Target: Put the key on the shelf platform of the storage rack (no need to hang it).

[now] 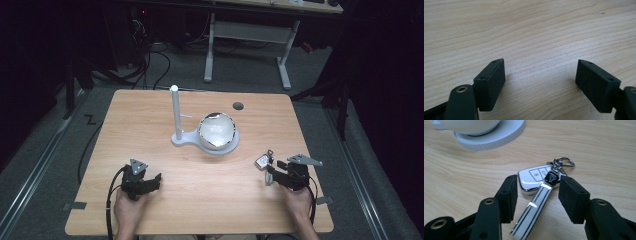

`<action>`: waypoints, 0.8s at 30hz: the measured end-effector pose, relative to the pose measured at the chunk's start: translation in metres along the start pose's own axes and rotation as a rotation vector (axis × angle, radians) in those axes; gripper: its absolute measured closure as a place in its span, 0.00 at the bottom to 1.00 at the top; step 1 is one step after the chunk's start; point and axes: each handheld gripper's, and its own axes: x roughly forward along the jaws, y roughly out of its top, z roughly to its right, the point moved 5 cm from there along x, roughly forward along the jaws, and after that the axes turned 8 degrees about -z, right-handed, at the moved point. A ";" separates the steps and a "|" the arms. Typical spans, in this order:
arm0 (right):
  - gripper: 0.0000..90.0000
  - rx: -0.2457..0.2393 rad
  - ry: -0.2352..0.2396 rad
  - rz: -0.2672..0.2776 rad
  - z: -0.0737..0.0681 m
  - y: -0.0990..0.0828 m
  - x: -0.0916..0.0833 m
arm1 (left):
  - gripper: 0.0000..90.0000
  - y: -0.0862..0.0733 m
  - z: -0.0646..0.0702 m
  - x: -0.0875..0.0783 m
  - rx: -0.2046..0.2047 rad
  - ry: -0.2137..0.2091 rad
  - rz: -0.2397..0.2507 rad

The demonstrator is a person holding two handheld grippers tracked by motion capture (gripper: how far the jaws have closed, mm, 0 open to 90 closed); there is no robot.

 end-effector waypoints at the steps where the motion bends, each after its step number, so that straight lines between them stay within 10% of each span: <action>1: 0.56 0.016 -0.003 -0.014 0.004 0.000 0.005 | 0.27 0.000 0.000 0.000 0.000 0.000 0.000; 24: 0.65 0.014 -0.040 -0.104 0.009 -0.003 0.028 | 0.26 0.000 0.000 0.000 0.001 -0.003 -0.001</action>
